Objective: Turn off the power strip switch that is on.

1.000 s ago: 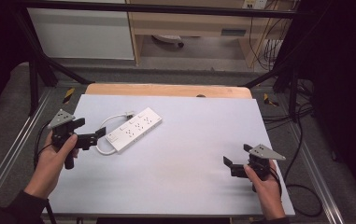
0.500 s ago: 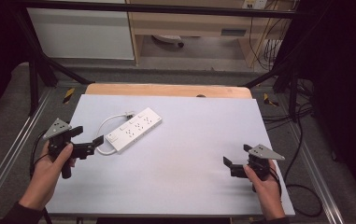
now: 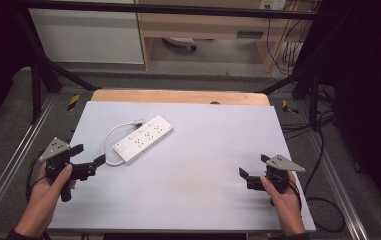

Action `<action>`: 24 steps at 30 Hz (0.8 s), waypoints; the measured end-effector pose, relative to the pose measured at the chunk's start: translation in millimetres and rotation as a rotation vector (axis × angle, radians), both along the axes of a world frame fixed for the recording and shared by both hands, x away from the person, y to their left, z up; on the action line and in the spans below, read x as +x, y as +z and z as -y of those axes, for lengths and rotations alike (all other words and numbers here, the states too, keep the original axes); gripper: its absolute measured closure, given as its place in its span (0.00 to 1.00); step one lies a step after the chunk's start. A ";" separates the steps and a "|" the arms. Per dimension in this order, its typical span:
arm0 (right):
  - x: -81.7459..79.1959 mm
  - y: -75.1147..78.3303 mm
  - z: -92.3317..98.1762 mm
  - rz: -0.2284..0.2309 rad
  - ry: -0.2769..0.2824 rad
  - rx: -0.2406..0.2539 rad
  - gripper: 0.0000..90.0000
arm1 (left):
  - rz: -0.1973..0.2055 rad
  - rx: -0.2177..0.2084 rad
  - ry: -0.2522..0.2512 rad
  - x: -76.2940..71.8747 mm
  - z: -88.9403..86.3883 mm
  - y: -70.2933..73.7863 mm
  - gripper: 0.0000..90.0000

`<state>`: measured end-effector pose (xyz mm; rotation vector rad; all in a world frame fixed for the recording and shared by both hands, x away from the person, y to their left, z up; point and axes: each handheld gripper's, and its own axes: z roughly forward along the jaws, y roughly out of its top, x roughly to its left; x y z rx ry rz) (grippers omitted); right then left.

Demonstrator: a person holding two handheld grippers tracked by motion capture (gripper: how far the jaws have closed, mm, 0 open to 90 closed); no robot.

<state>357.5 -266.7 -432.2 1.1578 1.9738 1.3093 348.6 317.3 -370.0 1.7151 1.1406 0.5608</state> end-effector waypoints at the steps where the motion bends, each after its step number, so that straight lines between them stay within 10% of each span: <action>1: 0.1 -0.1 -0.2 -0.001 -0.001 0.000 0.02 | -0.001 -0.001 0.000 -1.6 -0.9 -1.2 0.07; 24: 1.2 -1.1 -1.0 -0.006 -0.002 -0.016 0.02 | -0.092 0.019 -0.038 -33.9 8.1 -50.4 0.07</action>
